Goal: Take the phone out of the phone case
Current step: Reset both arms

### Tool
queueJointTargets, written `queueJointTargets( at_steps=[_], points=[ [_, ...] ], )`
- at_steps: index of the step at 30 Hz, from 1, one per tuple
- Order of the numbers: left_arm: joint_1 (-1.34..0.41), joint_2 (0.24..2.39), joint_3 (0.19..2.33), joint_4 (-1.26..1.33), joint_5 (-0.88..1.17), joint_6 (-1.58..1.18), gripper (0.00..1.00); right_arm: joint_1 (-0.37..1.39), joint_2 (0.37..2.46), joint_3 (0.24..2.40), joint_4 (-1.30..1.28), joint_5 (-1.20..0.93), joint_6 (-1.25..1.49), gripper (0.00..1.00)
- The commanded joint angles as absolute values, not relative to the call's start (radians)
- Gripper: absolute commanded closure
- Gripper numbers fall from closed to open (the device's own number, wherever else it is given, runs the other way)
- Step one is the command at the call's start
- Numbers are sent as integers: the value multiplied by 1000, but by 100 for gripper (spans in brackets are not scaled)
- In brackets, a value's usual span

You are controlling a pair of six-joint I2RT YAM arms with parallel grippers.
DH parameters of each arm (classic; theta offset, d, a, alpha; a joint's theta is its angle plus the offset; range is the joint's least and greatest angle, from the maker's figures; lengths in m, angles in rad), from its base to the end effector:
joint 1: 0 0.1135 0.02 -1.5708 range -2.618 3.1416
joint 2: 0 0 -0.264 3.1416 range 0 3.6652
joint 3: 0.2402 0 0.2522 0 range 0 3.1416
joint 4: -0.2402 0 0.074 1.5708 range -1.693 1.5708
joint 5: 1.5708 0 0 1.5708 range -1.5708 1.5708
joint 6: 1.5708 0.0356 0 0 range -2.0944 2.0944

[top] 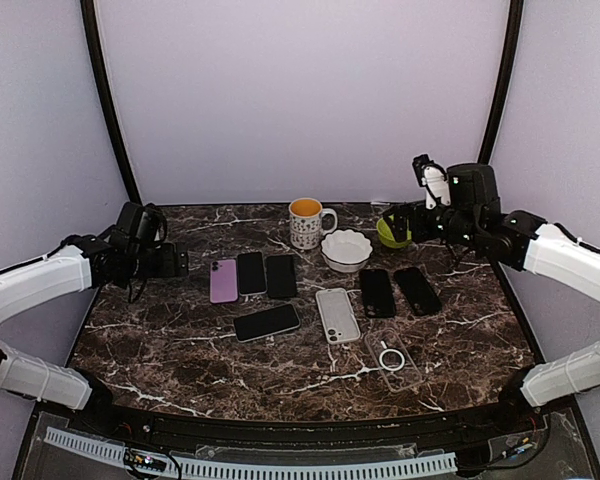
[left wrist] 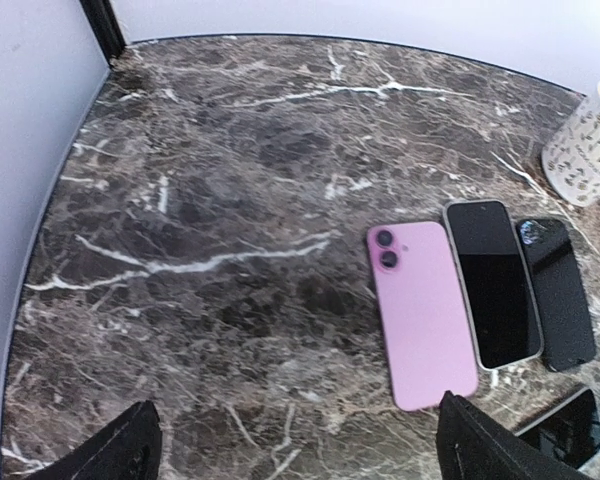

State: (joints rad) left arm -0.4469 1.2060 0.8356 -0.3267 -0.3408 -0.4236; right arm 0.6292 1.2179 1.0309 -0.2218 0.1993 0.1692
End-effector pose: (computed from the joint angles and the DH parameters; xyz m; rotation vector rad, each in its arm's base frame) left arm 0.2381 -0.1009 0.2583 -0.1521 2.2169 -0.0905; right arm 0.2310 0.1594 0.3314 -0.3250 1.9585 0.3231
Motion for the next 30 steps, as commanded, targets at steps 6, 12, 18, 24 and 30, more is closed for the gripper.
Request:
queueJointTargets(
  at_steps=[6, 12, 18, 24, 30],
  points=[
    [-436, 1120, 680, -37, -655, -178, 3, 495, 1217, 1040, -181, 362, 169, 1],
    [-424, 1057, 441, 488, -671, 108, 5, 350, 1219, 959, -108, 419, 190, 1],
    [-318, 1170, 356, 701, -642, 185, 5, 216, 1205, 774, 116, 408, 107, 1],
    [-204, 1304, 309, 864, -545, 112, 4, 152, 1141, 522, 404, 406, 35, 1],
    [-112, 1366, 287, 980, -391, 84, 5, 87, 1138, 338, 690, 353, 8, 1]
  ],
)
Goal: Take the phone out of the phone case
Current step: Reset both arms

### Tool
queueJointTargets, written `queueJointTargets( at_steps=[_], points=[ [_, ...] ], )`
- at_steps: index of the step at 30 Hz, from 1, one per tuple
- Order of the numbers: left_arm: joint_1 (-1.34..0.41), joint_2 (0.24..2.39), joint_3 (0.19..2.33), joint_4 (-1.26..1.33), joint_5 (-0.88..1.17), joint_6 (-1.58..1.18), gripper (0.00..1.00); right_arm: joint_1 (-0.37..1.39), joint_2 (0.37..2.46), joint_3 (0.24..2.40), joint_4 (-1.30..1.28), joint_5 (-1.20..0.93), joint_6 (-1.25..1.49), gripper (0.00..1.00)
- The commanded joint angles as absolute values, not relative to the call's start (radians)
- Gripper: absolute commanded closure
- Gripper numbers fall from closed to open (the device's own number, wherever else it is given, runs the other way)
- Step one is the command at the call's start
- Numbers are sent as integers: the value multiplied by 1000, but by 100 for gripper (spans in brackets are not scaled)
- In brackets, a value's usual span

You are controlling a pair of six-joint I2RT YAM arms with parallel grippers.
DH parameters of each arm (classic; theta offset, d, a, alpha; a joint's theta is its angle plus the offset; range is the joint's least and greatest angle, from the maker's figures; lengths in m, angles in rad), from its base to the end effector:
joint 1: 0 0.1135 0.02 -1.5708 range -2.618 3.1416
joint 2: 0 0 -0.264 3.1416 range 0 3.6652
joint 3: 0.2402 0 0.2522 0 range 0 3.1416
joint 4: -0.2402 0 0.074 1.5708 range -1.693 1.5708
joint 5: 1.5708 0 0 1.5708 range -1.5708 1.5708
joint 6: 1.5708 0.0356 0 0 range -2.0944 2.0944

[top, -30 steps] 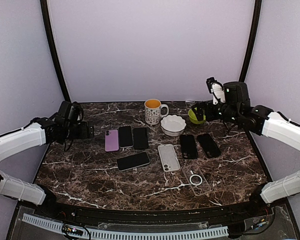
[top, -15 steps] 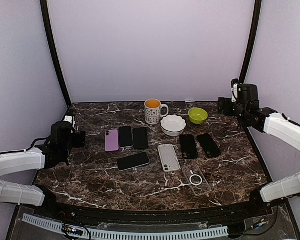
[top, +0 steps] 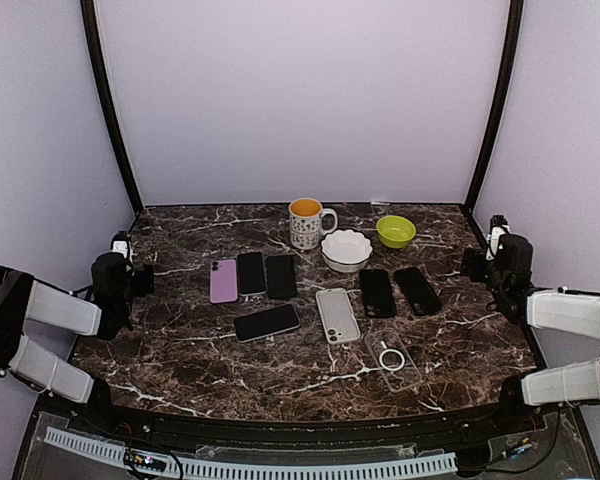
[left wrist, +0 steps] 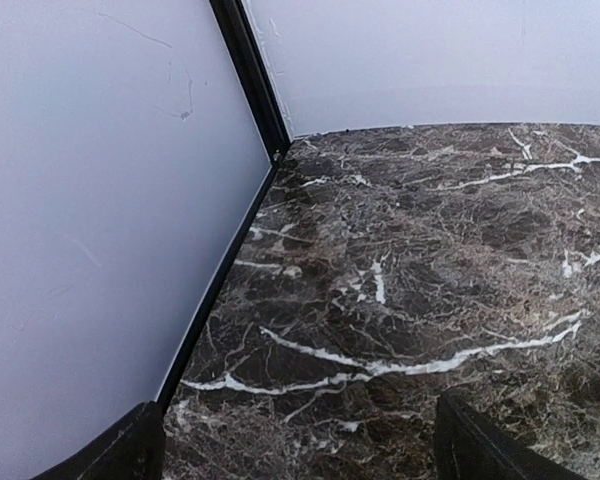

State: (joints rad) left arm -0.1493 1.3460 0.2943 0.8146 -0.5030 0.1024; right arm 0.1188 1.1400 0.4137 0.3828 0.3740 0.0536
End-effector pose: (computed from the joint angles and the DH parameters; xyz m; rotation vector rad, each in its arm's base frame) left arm 0.2369 -0.0183 0.1632 -0.1323 1.7926 0.4200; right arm 0.2335 0.0148 0.1995 0.1892 1.8873 -0.2404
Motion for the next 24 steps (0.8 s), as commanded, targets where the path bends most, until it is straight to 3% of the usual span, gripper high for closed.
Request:
queueJointTargets(
  at_steps=[1, 8, 12, 17, 18, 24],
  points=[
    [-110, 1377, 282, 1004, -373, 90, 5, 77, 1149, 313, 746, 343, 6, 1],
    [-92, 1432, 248, 1177, -244, 115, 6, -28, 1279, 199, 1097, 211, 55, 1],
    [-93, 1617, 158, 1558, -224, 138, 3, -49, 1395, 179, 1240, 112, 73, 1],
    [-93, 1599, 211, 1436, -240, 123, 3, -51, 1556, 194, 1384, -32, 38, 1],
    [-92, 1586, 217, 1410, -250, 115, 2, -52, 1543, 211, 1317, -63, 11, 1],
    [-91, 1584, 227, 1373, -252, 107, 1, -55, 1548, 242, 1281, 50, 65, 1]
  ],
)
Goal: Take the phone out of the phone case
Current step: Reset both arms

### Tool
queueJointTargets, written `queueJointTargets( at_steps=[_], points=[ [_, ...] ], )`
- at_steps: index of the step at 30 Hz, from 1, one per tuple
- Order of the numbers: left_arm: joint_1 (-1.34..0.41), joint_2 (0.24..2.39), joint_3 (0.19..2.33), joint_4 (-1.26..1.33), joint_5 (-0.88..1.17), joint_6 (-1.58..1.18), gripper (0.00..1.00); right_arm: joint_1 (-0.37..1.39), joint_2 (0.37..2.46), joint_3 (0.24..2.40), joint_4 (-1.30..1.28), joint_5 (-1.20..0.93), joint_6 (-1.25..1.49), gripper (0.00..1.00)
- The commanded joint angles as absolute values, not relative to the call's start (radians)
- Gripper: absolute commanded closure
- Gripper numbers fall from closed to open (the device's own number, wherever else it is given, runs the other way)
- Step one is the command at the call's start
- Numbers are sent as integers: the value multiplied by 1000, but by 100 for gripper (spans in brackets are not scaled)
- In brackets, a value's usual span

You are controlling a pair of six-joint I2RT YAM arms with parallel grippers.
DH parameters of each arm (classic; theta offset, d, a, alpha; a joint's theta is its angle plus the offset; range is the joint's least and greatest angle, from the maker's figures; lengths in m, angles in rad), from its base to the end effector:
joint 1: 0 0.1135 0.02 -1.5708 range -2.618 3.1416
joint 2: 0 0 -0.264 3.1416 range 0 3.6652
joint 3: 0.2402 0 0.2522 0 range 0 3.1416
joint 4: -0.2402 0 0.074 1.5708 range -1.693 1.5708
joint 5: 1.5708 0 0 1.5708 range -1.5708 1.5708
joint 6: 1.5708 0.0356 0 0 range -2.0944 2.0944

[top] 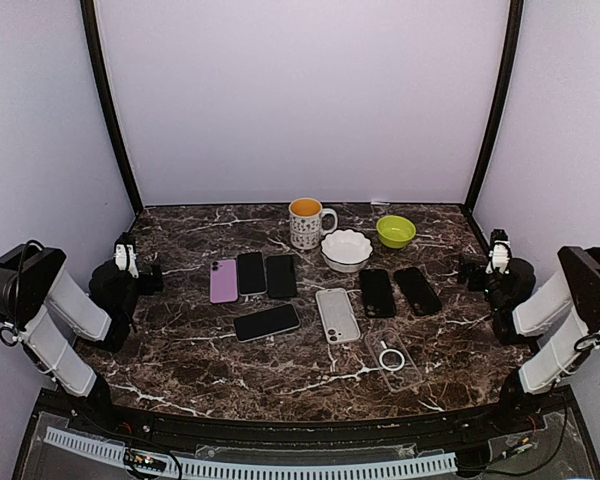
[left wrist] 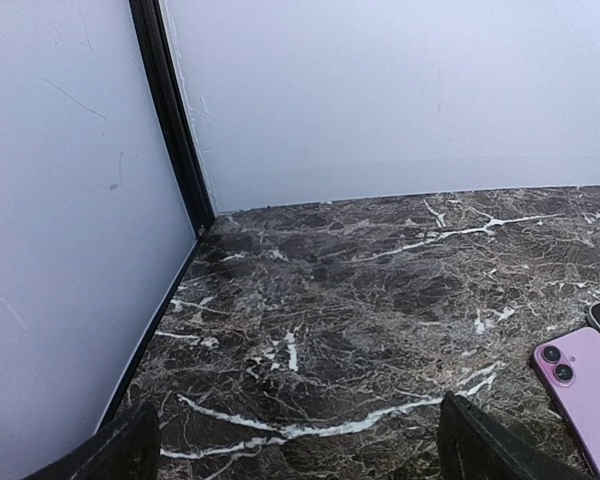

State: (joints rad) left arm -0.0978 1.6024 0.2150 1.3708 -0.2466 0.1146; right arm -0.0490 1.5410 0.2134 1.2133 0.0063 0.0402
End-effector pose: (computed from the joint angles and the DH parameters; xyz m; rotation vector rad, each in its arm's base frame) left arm 0.2402 -0.0148 0.1457 -0.0240 1.5906 0.2087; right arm 0.2379 -0.0119 0.1416 0.0799 1.6832 -0.0119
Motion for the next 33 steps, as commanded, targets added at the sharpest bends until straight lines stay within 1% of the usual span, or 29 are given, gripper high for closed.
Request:
queueJointTargets(
  at_steps=[1, 2, 5, 33],
  points=[
    [-91, 1586, 226, 1379, -253, 106, 1, -55, 1543, 245, 1265, 43, 60, 1],
    [-90, 1593, 225, 1400, -250, 109, 1, -55, 1533, 254, 1226, 43, 58, 1],
    [-89, 1589, 226, 1385, -252, 107, 1, -55, 1546, 244, 1273, 44, 62, 1],
    [-89, 1592, 225, 1394, -250, 111, 1, -55, 1543, 248, 1261, 40, 60, 1]
  ],
)
